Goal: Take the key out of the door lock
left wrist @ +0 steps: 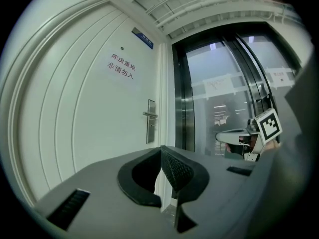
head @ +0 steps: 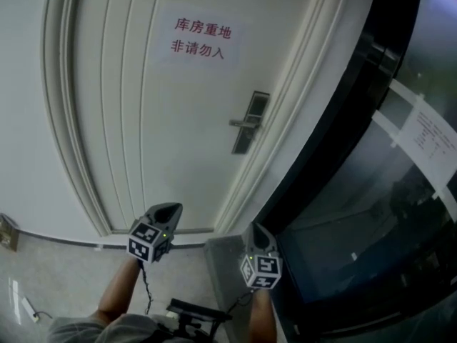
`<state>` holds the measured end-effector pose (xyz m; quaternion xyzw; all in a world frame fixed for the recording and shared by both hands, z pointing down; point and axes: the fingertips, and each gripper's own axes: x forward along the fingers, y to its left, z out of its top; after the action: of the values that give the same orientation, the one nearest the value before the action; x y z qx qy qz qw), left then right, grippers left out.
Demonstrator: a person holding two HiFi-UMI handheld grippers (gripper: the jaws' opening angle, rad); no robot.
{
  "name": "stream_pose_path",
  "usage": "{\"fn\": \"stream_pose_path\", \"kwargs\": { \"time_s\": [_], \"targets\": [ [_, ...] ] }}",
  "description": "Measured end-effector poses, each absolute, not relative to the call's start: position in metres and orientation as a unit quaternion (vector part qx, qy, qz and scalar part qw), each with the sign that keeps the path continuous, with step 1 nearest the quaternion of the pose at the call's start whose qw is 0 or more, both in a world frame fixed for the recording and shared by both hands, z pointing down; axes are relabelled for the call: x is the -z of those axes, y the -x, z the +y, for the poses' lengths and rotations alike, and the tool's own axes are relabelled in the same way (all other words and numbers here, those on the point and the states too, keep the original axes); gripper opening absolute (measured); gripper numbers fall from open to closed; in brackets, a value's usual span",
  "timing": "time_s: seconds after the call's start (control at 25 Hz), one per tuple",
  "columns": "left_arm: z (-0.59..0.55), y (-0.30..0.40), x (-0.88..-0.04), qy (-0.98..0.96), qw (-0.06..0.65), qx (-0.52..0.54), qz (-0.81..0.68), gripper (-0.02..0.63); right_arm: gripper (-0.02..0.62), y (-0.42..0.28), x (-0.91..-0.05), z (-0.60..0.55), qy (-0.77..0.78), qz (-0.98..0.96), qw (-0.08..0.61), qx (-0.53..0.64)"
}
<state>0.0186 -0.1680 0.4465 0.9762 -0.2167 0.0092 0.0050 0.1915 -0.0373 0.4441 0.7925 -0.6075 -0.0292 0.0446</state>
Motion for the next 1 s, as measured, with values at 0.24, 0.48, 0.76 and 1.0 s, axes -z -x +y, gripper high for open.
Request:
{"fn": "stream_pose_path", "kwargs": {
  "time_s": [0.24, 0.48, 0.76, 1.0],
  "targets": [
    [-0.201, -0.032, -0.450, -0.977, 0.008, -0.010, -0.215, -0.008, 0.012, -0.205, -0.444, -0.069, -0.794, -0.606, 0.042, 0.025],
    [-0.223, -0.043, -0.452, -0.977, 0.012, -0.012, -0.213, -0.008, 0.012, -0.215, -0.443, -0.092, -0.794, -0.606, 0.042, 0.022],
    [-0.241, -0.055, -0.453, -0.976, 0.014, -0.013, -0.218, -0.008, 0.012, -0.228, -0.445, -0.115, -0.790, -0.612, 0.040, 0.018],
    [-0.263, -0.071, -0.456, -0.972, 0.016, -0.014, -0.234, -0.008, 0.012, -0.249, -0.449, -0.142, -0.780, -0.625, 0.037, 0.007]
  ]
}}
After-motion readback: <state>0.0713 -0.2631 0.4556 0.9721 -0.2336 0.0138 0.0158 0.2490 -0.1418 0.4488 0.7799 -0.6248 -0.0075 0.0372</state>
